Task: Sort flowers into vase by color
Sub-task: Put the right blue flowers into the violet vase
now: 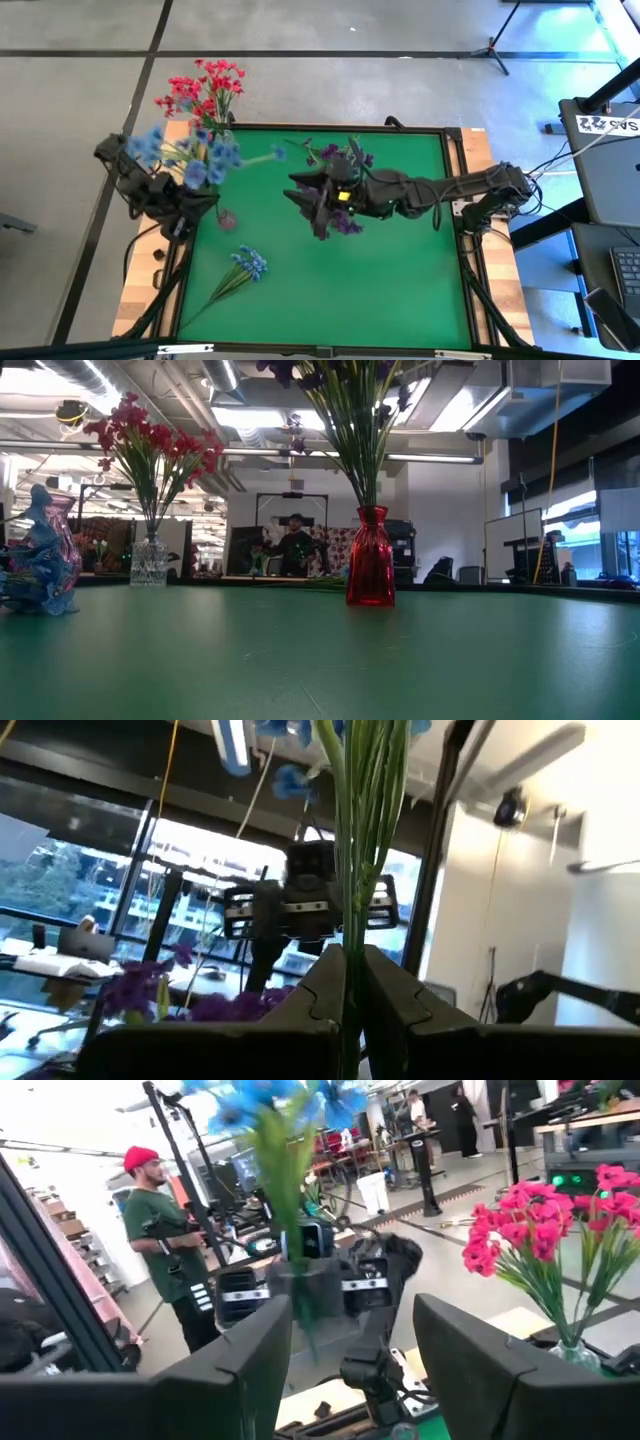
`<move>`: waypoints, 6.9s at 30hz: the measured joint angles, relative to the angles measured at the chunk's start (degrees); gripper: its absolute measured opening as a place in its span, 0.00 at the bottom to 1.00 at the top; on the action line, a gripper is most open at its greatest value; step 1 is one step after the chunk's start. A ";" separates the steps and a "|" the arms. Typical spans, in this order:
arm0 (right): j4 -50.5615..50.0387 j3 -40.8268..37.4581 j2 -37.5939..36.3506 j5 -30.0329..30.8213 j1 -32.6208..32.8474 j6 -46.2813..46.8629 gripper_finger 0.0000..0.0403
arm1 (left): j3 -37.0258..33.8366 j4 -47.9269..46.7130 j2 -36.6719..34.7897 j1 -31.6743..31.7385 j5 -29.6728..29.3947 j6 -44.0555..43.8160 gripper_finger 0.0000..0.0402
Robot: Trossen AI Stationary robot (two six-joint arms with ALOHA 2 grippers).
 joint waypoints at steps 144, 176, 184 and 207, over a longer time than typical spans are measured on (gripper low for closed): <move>-54.34 4.20 17.49 -32.47 13.37 24.15 0.02 | 30.99 -11.48 72.21 8.28 12.06 -47.84 0.45; -46.47 4.22 16.29 -29.09 12.11 24.26 0.30 | 31.03 -13.11 71.09 8.91 11.45 -49.20 0.02; -48.86 4.33 8.91 -32.26 14.74 29.46 0.55 | 31.05 -33.77 57.62 6.82 11.52 -48.88 0.01; -57.42 4.31 1.20 -7.28 23.41 43.87 0.57 | 66.31 -127.94 29.43 6.49 10.80 -50.91 0.00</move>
